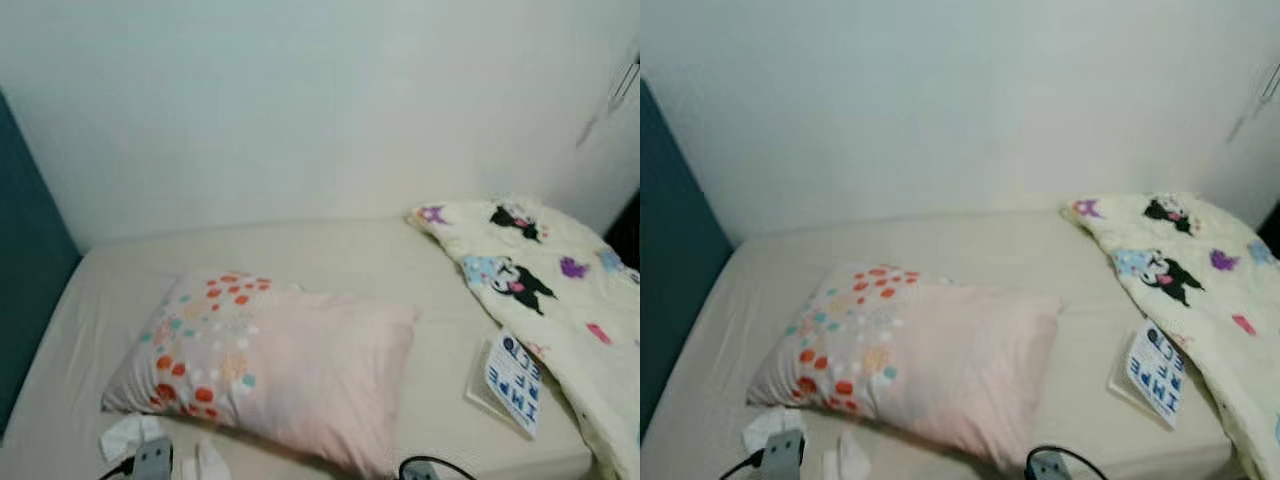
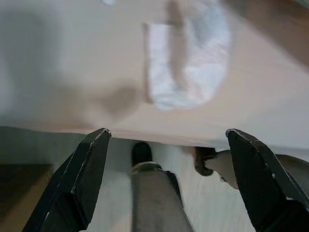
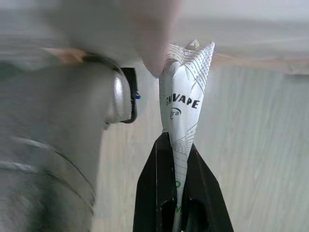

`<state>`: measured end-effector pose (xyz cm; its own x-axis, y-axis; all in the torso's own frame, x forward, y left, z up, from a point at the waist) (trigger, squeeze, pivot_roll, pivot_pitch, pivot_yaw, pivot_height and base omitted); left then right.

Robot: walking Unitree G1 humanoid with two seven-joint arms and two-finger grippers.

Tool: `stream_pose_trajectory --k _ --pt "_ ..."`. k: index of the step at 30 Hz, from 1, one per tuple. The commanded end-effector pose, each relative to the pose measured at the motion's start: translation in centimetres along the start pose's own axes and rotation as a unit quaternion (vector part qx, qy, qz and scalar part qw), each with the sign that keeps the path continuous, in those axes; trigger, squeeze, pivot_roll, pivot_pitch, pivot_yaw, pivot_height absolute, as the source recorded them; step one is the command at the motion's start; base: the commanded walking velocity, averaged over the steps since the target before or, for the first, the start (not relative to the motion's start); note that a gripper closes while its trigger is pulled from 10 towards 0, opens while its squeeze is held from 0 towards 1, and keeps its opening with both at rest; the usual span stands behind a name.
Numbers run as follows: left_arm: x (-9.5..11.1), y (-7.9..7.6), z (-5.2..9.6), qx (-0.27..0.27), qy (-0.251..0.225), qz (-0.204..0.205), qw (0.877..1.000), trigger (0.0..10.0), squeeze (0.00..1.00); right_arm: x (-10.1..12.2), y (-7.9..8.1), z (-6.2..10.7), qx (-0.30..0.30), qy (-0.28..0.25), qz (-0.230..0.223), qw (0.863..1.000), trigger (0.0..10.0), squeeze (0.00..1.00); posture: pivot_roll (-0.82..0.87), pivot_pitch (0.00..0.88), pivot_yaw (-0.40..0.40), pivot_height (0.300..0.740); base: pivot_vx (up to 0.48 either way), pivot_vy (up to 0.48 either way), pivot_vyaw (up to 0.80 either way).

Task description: Clean up the room

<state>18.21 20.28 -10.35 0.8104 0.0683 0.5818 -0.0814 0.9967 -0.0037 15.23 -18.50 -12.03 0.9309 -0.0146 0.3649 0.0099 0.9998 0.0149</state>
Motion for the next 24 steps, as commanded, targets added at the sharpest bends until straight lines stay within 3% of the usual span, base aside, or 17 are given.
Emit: stream_pose_trajectory --k 1,4,20,24 --pt "-0.89 0.51 0.17 0.011 0.021 -0.009 1.000 10.0 0.00 0.12 0.03 0.00 -0.001 -0.005 -0.004 1.000 10.0 0.00 -0.04 0.000 -0.004 0.727 -0.480 0.000 0.00" --pt "-1.00 0.76 0.22 0.018 0.024 -0.013 0.999 10.0 0.00 0.26 0.21 -0.02 0.003 -0.011 -0.008 1.000 10.0 0.00 -0.04 0.000 -0.004 0.727 -0.480 0.000 0.00" --pt "-1.28 1.25 0.31 0.035 0.035 -0.021 0.999 10.0 0.00 0.58 0.42 -0.04 0.005 -0.017 -0.010 1.000 10.0 0.00 -0.04 0.000 0.001 0.727 0.000 0.000 0.00" --pt "-1.60 1.13 0.34 0.031 0.043 -0.018 0.998 10.0 0.00 0.57 0.41 -0.04 0.004 -0.017 -0.010 1.000 10.0 0.00 -0.04 0.000 0.001 0.727 -0.431 0.000 0.00"
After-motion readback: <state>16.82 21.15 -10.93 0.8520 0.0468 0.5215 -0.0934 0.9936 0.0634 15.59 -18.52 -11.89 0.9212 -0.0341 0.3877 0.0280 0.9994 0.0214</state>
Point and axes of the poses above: a point about 5 cm out from each wrist's last joint towards the gripper, its own z axis pointing back from the gripper into the wrist, its own x axis along the axis of the wrist's last joint, y = z × x, the point moved 2 cm from there along -z, pointing out of the wrist towards the gripper, and after that the axes turned 12 degrees about -z, right-handed, at the moved point
